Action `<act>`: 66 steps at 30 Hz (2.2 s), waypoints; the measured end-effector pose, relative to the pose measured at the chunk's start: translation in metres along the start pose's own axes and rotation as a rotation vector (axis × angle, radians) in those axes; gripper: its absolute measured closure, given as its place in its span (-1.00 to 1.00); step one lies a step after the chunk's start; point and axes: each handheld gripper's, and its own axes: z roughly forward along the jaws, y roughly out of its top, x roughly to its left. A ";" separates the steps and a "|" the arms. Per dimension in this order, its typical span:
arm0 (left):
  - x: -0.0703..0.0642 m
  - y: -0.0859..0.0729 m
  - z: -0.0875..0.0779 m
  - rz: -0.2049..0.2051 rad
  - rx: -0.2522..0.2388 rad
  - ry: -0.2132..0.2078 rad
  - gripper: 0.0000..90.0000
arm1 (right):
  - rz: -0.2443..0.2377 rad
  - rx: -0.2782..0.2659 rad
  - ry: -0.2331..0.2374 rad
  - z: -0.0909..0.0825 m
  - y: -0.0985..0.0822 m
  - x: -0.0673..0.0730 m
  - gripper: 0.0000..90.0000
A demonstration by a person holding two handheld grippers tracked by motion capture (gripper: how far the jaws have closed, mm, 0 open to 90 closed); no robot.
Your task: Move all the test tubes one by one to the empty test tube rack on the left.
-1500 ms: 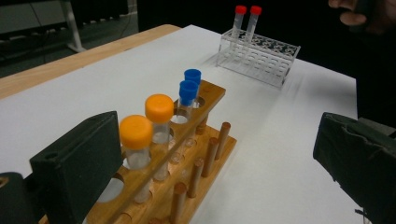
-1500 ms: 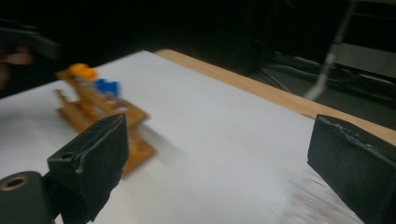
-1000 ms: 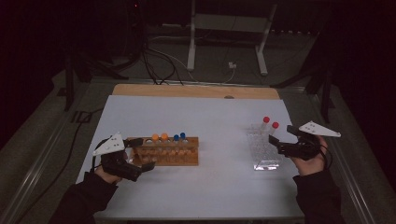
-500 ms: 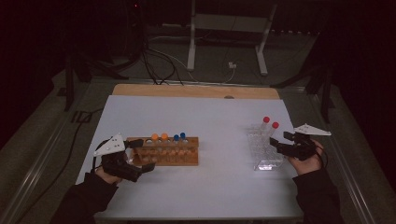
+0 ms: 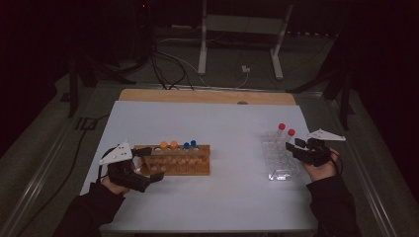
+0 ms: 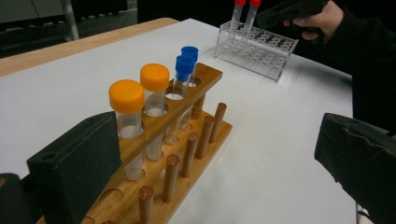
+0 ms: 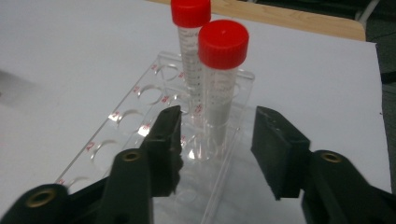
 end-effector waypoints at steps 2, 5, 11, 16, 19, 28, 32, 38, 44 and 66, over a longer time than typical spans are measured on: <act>0.000 0.000 0.000 -0.001 0.001 0.001 -0.97 | 0.003 0.000 0.002 0.002 0.001 -0.001 0.23; 0.000 0.000 0.001 -0.002 0.003 -0.002 -0.97 | 0.000 -0.001 0.006 0.004 0.003 -0.001 0.28; 0.000 0.000 0.001 -0.001 0.004 -0.004 -0.97 | -0.016 -0.001 0.000 0.009 0.007 0.001 0.42; 0.000 0.000 0.000 -0.002 0.002 -0.002 -0.97 | -0.024 0.005 -0.007 0.013 0.010 0.001 0.56; 0.000 -0.001 0.001 -0.005 0.004 -0.007 -0.97 | -0.039 0.014 -0.008 0.015 0.011 0.002 0.64; 0.000 0.000 0.001 -0.002 0.006 -0.014 -0.97 | -0.041 -0.012 -0.020 0.010 0.015 0.003 0.66; -0.001 0.001 0.001 0.006 0.005 -0.018 -0.97 | -0.045 -0.036 -0.026 0.003 0.021 0.005 0.66; -0.003 0.003 0.002 0.008 0.015 -0.011 -0.97 | -0.051 -0.083 -0.032 -0.012 0.033 0.007 0.66; -0.005 0.006 0.002 0.008 0.019 -0.010 -0.97 | -0.062 -0.117 -0.038 -0.027 0.044 0.008 0.66; -0.020 0.024 0.021 0.044 0.052 -0.063 -0.97 | -0.173 -0.097 0.160 -0.034 0.047 0.075 0.67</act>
